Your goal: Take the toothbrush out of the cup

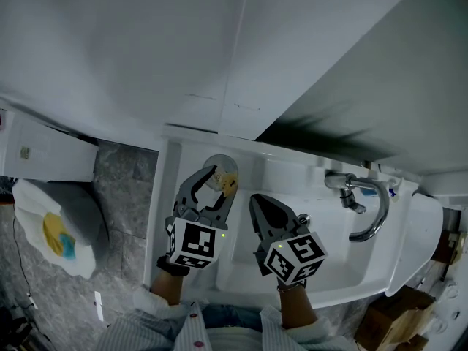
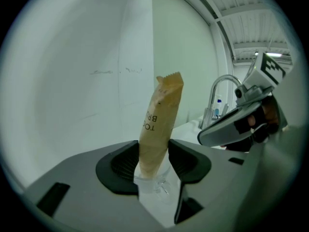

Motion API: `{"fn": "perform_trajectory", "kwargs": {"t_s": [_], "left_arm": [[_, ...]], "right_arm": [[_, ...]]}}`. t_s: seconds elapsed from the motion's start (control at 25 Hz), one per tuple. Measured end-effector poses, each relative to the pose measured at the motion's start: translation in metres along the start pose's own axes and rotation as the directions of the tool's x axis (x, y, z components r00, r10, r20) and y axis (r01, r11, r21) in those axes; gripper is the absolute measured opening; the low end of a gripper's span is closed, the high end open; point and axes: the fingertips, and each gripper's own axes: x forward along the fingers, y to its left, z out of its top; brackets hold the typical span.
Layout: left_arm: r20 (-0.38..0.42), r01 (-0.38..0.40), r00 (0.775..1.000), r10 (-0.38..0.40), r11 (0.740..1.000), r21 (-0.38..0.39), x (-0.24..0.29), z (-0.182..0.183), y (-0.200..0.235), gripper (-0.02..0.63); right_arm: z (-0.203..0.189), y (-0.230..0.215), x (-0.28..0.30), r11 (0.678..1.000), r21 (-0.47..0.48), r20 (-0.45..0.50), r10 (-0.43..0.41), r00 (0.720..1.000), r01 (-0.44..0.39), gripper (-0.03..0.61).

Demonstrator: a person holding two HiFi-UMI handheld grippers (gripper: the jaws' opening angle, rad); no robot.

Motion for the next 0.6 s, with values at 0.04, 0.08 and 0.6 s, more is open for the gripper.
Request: {"fn": "perform_trajectory", "kwargs": {"t_s": [0.04, 0.08, 0.6], "left_arm": [[-0.001, -0.001, 1.000, 0.001, 1.000, -0.001, -0.0004, -0.0004, 0.0004, 0.199], [-0.002, -0.002, 1.000, 0.002, 1.000, -0.002, -0.0007, -0.0006, 0.0007, 0.198], [0.007, -0.048, 0.999, 0.048, 0.999, 0.015, -0.0049, 0.0024, 0.0083, 0.083]], "right_arm": [[0.0000, 0.0001, -0.0002, 1.000, 0.001, 0.001, 0.000, 1.000, 0.000, 0.014], [0.0002, 0.0002, -0.0005, 1.000, 0.002, 0.002, 0.000, 1.000, 0.000, 0.014], [0.0015, 0.0013, -0.0023, 1.000, 0.007, 0.006, -0.004, 1.000, 0.004, 0.014]]}}
